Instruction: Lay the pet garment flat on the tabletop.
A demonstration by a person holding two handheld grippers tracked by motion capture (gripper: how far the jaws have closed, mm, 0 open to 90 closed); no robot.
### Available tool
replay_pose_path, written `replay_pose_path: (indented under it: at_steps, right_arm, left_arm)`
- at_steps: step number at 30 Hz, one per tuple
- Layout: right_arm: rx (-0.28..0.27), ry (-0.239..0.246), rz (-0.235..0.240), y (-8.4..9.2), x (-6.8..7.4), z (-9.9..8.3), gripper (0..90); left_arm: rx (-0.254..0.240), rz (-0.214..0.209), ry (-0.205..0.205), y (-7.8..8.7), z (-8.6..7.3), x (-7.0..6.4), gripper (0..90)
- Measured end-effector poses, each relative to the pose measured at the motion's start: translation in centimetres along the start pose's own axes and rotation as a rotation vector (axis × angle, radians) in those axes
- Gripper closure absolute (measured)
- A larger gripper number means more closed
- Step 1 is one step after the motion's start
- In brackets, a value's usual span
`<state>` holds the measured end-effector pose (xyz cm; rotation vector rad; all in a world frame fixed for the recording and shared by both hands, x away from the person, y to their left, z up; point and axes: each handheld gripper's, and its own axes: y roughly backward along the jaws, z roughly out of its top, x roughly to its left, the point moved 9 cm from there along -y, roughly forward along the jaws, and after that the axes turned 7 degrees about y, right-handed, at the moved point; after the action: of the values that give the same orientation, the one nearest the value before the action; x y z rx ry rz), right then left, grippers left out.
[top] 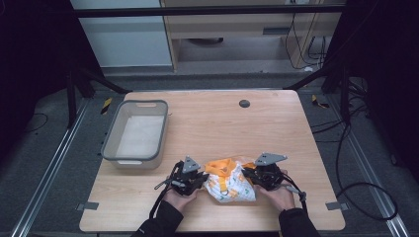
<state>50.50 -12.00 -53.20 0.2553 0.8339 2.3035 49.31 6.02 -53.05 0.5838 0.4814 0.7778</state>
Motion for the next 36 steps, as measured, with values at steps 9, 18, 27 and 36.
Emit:
replay_pose_path:
  at_steps: [9, 18, 27, 36]
  right_arm:
    - [-0.087, -0.007, 0.001, 2.6, 0.4, 1.3, 84.1]
    - [-0.146, -0.030, 0.007, 4.2, 0.3, 2.3, 84.2]
    - [-0.184, -0.024, -0.007, 5.1, 0.2, 3.4, 84.4]
    - [-0.208, -0.023, -0.023, 5.7, 0.3, 4.3, 84.4]
  left_arm:
    - [-0.057, -0.010, 0.011, 1.5, 1.2, -0.5, 83.8]
    - [-0.109, -0.022, 0.009, 3.1, 2.7, -1.2, 83.7]
    - [-0.140, -0.020, 0.018, 3.8, 3.6, -1.3, 83.8]
    - [-0.178, -0.013, -0.009, 5.0, 4.8, -1.7, 83.8]
